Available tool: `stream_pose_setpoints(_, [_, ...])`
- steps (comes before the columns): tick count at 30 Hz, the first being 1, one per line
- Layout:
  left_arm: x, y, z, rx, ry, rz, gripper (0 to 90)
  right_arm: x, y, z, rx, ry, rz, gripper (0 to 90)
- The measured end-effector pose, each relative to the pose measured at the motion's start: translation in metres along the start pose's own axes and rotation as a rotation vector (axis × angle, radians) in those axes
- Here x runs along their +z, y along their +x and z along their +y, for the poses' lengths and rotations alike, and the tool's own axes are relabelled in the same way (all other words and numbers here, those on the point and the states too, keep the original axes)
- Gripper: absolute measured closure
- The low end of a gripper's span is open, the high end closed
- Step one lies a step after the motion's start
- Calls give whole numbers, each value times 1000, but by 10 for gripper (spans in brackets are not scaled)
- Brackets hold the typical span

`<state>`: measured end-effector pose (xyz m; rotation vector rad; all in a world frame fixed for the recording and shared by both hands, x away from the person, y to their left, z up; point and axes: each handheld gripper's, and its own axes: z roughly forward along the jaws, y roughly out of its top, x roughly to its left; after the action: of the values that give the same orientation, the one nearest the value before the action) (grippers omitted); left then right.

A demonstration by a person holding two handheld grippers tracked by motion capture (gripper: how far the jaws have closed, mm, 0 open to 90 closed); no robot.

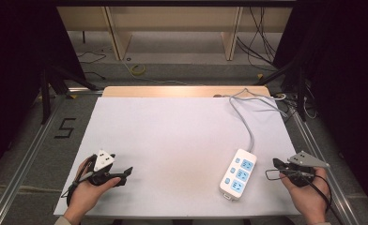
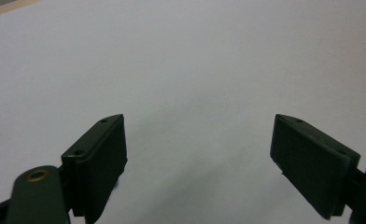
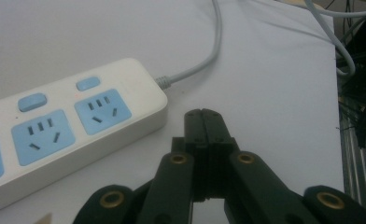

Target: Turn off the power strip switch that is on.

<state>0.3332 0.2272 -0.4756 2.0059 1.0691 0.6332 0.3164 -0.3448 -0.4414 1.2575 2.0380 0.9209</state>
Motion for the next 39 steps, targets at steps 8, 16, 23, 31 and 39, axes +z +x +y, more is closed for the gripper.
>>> stream_pose_setpoints(8, [0, -1, 0, 6, 1, 0, 186, 1, 4, 6, -6, 22, 15, 900])
stream_pose_setpoints(16, [0, -1, 0, 8, 2, 1, 186, 1, 8, 12, -23, 45, 32, 900])
stream_pose_setpoints(23, [0, -2, 1, 9, -4, 4, 186, 4, 14, 15, -47, 47, 36, 900])
stream_pose_setpoints(31, [-1, -3, 1, 16, -8, 2, 186, 5, 17, 12, -51, 49, 31, 900])
stream_pose_setpoints(39, [1, -3, 2, 11, -10, 1, 187, 4, 19, 18, -58, 37, 24, 900])
